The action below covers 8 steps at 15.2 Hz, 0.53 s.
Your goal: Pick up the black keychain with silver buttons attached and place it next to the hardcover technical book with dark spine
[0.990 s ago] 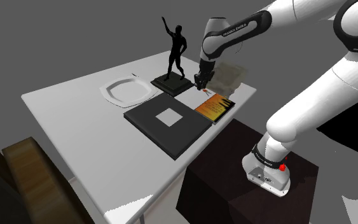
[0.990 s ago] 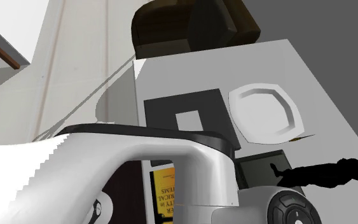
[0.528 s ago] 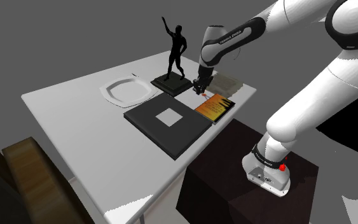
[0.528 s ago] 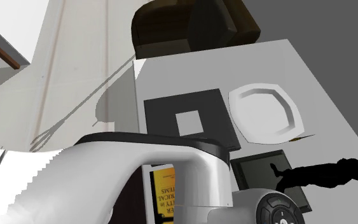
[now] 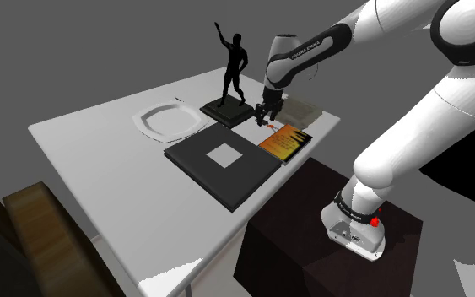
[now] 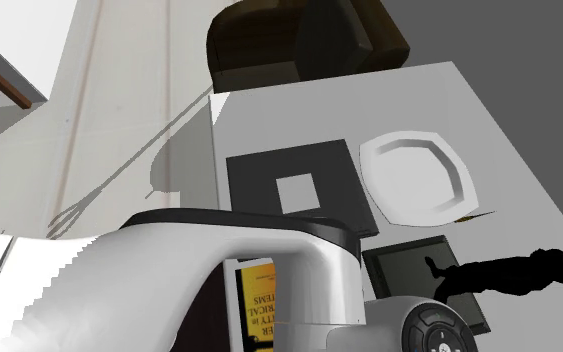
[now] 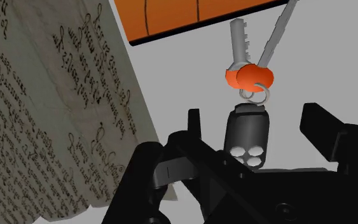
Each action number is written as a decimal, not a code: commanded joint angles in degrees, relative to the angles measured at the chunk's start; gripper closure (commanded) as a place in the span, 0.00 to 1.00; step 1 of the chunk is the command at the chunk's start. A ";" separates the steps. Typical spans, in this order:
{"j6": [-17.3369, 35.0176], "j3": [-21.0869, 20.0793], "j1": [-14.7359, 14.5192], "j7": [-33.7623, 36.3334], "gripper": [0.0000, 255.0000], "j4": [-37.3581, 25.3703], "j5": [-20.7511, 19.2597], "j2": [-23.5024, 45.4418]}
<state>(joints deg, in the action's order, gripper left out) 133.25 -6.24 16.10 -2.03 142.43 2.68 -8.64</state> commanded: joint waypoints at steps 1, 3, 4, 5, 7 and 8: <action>0.00 0.00 0.00 0.00 0.00 0.01 0.00 0.00; 0.00 0.00 0.00 0.00 0.00 0.01 0.00 0.00; 0.00 0.00 0.00 0.00 0.00 0.01 0.00 0.00; -2.12 0.08 0.01 -0.08 0.00 -0.83 0.07 -1.28; -6.34 0.22 0.03 -0.20 0.00 -2.74 0.18 -3.59; -7.98 0.28 0.04 -0.24 0.00 -3.58 0.20 -4.40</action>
<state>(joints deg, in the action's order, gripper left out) 127.40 -5.84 16.28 -2.49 139.64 2.76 -11.78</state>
